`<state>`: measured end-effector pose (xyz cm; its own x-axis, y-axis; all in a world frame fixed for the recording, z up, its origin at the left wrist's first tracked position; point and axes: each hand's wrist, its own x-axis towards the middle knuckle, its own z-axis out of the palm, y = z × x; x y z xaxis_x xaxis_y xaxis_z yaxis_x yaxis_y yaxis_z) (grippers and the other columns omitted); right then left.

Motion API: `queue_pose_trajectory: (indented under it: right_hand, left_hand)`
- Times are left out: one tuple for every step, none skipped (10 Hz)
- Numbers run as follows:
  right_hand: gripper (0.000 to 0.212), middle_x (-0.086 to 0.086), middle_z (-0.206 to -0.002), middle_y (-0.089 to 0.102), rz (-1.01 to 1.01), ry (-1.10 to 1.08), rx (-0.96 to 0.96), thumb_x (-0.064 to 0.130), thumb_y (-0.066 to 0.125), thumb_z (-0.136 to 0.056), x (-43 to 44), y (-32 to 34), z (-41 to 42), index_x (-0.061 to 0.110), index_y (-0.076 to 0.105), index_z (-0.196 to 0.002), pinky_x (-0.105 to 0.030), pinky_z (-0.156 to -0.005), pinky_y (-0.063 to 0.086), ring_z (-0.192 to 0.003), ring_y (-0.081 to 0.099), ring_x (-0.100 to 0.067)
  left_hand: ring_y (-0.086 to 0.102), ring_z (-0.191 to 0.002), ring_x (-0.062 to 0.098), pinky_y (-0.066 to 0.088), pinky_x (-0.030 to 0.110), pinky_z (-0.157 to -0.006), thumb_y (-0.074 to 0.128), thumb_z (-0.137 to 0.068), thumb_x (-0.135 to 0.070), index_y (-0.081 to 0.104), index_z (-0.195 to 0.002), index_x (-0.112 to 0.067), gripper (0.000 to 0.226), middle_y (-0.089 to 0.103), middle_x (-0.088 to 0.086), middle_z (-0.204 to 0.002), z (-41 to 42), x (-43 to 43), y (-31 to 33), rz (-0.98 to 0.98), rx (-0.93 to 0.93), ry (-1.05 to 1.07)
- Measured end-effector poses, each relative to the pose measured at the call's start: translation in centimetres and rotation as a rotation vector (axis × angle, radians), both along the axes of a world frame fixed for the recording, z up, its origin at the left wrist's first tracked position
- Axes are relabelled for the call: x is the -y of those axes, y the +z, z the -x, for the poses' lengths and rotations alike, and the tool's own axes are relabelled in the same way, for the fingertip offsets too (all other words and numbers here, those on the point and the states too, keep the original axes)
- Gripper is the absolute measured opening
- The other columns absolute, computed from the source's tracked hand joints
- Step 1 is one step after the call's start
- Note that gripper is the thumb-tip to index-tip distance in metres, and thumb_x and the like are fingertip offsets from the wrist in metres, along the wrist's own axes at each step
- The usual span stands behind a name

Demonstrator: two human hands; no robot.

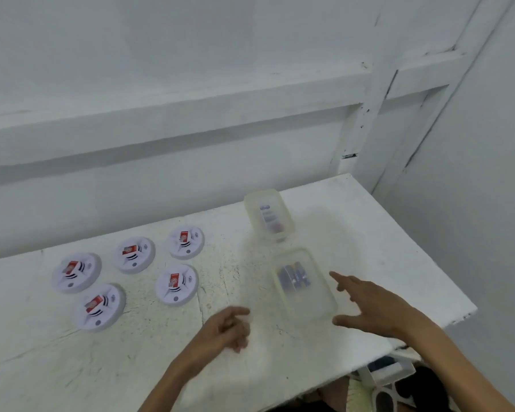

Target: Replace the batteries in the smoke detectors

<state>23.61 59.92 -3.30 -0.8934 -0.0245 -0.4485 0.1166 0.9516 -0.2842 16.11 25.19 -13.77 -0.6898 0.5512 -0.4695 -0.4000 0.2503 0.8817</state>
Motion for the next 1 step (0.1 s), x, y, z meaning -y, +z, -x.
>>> queue_pose_trajectory:
  right_hand:
    - [0.071, 0.037, -0.121, 0.055, 0.040, -0.054, -0.337, 0.079, 0.049, -0.075, -0.45, 6.11, -0.46, 0.051, 0.041, -0.140, -0.016, -0.085, 0.050, -0.105, 0.054, 0.009]
  left_hand:
    - [0.066, -0.072, 0.027, 0.050, 0.031, -0.067, 0.083, -0.082, -0.011, 0.065, -0.122, 0.002, 0.046, 0.068, 0.016, -0.083, -5.08, 3.51, -1.49, 0.018, 0.183, 0.052]
